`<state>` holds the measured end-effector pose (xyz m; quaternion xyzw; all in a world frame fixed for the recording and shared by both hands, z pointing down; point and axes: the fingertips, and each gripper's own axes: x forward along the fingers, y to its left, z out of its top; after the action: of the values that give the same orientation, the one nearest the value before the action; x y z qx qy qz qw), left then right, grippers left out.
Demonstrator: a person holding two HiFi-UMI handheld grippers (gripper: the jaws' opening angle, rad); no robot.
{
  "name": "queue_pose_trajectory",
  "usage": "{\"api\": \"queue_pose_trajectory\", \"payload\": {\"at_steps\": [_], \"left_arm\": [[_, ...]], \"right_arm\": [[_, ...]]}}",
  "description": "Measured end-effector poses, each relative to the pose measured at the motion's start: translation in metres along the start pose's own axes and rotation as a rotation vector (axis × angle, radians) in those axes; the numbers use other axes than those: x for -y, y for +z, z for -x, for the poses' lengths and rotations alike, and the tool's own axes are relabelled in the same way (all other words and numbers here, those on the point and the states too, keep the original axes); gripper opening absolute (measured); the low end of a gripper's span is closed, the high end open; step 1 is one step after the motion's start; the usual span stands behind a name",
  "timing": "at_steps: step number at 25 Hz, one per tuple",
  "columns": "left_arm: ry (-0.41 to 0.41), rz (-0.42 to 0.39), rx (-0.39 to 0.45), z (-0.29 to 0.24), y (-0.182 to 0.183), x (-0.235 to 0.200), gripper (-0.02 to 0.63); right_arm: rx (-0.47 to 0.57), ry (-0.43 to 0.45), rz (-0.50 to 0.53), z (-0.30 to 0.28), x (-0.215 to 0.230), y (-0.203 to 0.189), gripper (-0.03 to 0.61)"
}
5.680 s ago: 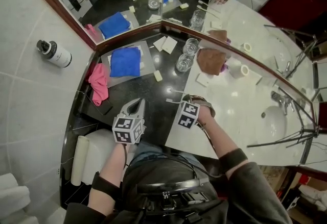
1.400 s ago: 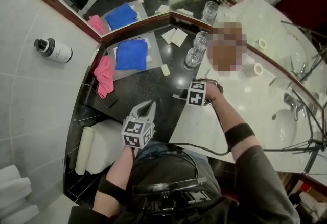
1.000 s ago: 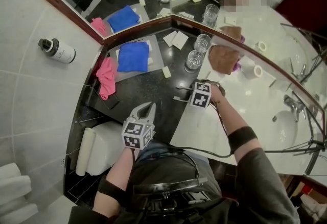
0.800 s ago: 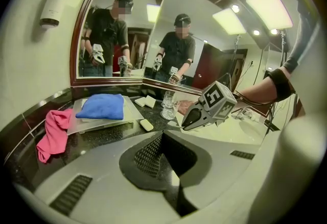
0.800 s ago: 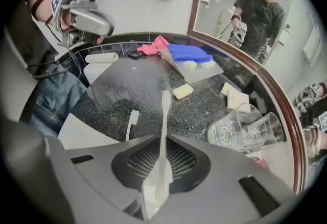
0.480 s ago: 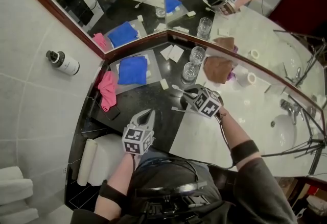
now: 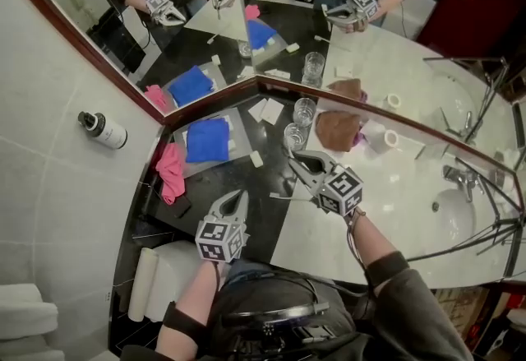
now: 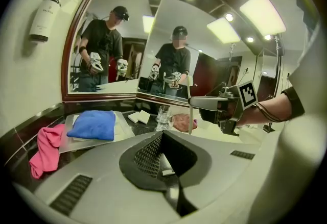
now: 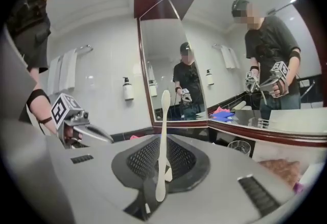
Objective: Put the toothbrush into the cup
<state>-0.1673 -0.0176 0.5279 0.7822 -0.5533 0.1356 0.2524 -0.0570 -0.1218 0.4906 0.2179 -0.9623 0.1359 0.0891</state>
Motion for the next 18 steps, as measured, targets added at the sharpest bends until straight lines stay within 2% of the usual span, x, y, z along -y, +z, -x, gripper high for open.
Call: {"api": "queue_pose_trajectory", "payload": {"at_steps": [3, 10, 18], "left_arm": [[-0.01, -0.002, 0.003, -0.003, 0.002, 0.004, 0.002], [-0.026, -0.021, -0.008, -0.017, 0.006, 0.015, 0.002], [-0.075, -0.054, 0.01, -0.059, 0.025, 0.025, 0.002]], "right_arm": [[0.049, -0.029, -0.033, 0.009, 0.004, 0.006, 0.06], [0.057, -0.078, -0.02, 0.019, 0.022, 0.006, 0.06], [0.099, -0.181, -0.008, 0.028, 0.09, 0.012, 0.06]]}}
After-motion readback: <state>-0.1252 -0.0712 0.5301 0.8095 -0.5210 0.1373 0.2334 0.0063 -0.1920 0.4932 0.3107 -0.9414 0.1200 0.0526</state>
